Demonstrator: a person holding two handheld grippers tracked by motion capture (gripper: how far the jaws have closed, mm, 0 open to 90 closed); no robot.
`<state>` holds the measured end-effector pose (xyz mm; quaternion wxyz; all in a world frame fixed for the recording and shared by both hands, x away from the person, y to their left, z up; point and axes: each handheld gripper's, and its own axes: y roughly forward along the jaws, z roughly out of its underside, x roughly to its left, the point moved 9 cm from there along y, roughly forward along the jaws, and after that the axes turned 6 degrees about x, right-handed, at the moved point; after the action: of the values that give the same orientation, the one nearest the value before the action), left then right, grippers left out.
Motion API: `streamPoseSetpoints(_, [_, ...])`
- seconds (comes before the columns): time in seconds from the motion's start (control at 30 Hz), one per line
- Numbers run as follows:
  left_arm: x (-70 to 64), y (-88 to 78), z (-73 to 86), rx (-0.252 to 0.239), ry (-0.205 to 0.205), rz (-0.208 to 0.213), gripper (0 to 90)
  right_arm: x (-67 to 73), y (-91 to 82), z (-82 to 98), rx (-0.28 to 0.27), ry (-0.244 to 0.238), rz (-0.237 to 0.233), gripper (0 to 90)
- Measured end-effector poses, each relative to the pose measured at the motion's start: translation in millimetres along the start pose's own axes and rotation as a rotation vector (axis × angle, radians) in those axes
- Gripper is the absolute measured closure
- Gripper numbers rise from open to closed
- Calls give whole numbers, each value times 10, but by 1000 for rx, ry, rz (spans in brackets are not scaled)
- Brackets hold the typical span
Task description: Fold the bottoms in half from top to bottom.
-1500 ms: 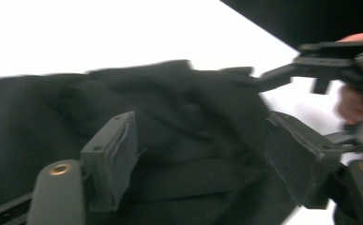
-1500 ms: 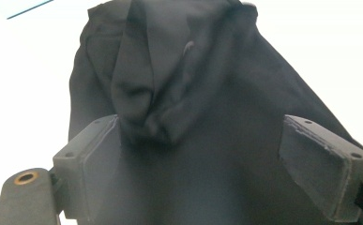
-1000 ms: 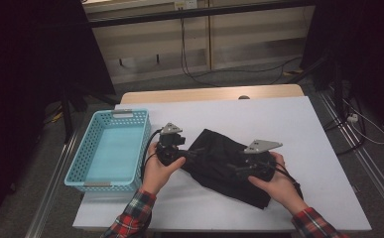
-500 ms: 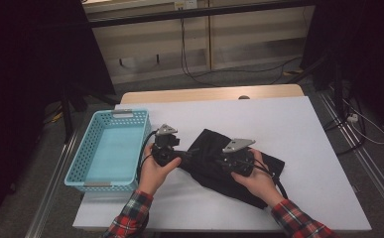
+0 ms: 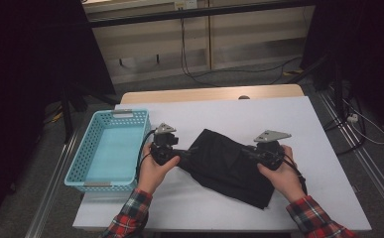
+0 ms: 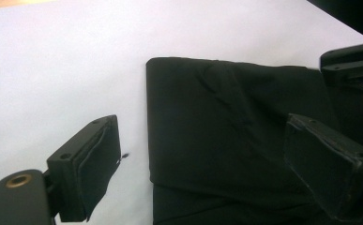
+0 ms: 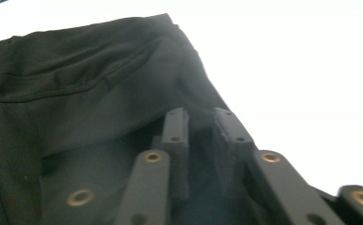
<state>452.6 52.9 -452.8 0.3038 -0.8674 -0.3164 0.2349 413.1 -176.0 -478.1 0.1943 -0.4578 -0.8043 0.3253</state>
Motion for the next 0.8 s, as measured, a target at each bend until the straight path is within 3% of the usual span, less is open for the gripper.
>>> streamPoseSetpoints(0.13, [-5, 2, -10, -4, 0, 1, 122, -62, -73, -49, -21, 13, 22, 654])
streamPoseSetpoints(0.23, [-5, 5, -8, -3, 3, -1, 122, -3, -67, -140, -56, 20, -25, 577])
streamPoseSetpoints(0.37, [-8, 16, 13, 7, 7, -6, 122, 218, 85, -171, -17, -29, -65, 538])
streamPoseSetpoints(0.47, [-17, 22, 30, 12, 12, -2, 122, 275, 238, -149, 35, -59, -37, 490])
streamPoseSetpoints(0.57, [-13, 20, 37, 14, 18, -3, 122, 254, 326, -77, 91, -71, -3, 554])
streamPoseSetpoints(0.63, [0, 12, 30, 5, 13, -12, 122, 222, 340, -43, 106, -84, 1, 797])
streamPoseSetpoints(0.67, [13, 4, 24, -2, 10, -20, 122, 203, 336, -40, 103, -90, 5, 866])
streamPoseSetpoints(0.8, [12, -10, 19, 1, 19, -14, 122, 79, 255, -76, 68, -32, -8, 869])
